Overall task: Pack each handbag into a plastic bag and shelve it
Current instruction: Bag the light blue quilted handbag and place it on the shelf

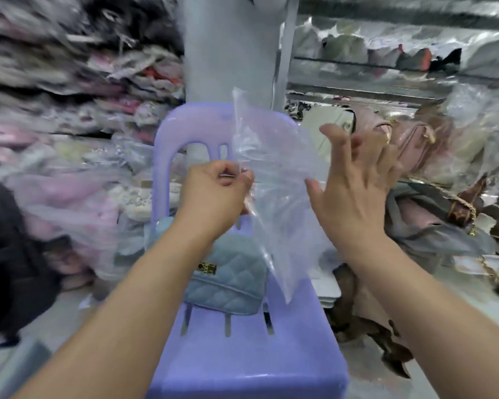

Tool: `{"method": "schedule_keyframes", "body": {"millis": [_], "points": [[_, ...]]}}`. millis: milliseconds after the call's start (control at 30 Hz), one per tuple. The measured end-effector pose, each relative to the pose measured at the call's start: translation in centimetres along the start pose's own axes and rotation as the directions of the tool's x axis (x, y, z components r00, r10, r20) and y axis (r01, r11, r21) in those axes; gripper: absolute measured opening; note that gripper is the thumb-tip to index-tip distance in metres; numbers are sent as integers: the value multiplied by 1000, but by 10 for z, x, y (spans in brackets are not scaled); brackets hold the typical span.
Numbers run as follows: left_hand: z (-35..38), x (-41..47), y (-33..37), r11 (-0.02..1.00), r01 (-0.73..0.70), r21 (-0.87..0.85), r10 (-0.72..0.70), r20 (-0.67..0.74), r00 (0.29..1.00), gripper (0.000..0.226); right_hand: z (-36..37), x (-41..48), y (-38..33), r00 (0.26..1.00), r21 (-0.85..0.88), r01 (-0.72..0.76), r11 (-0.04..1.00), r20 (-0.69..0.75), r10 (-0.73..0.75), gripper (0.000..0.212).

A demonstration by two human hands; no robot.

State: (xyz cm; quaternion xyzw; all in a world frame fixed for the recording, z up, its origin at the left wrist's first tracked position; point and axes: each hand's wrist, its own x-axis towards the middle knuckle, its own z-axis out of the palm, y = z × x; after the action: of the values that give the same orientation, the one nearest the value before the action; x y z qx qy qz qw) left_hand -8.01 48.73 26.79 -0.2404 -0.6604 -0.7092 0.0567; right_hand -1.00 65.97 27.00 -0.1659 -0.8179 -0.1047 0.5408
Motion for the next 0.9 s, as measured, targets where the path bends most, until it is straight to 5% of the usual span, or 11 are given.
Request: {"method": "schedule_keyframes", "body": {"millis": [67,167,233,333,433,567,667,800,900], "points": [[-6,2,-3,995,44,-93,-52,-88,995,19,6,-10,-17,991,-122,117,986,-54,-125,54],[-14,8,-14,981,77,-176,-109,-182,977,17,10,-8,-30,930,106,-84,991,366,40,10],[-17,11,-21,978,52,-201,-94,-205,974,15,7,-8,-31,849,361,-274,891,527,47,15],[-16,9,-24,961,60,-269,-115,-193,975,13,-3,-8,-40,766,581,-335,742,627,-145,25],[-8,3,-22,935,138,-326,-190,-136,972,19,1,-14,-46,647,655,-432,620,704,-293,30],[0,-4,-22,925,165,-341,-201,-73,977,21,12,-15,-37,622,651,-541,533,736,-268,16],[-6,-4,-28,982,95,-163,-106,-59,993,15,20,-11,-26,636,584,-673,453,770,-47,14],[-23,3,-39,915,-50,400,148,-217,965,13,29,-9,-15,705,581,-702,412,647,290,13],[-43,7,-46,838,-55,542,300,-374,878,20,25,-5,-22,703,705,-682,194,559,440,13]]}}
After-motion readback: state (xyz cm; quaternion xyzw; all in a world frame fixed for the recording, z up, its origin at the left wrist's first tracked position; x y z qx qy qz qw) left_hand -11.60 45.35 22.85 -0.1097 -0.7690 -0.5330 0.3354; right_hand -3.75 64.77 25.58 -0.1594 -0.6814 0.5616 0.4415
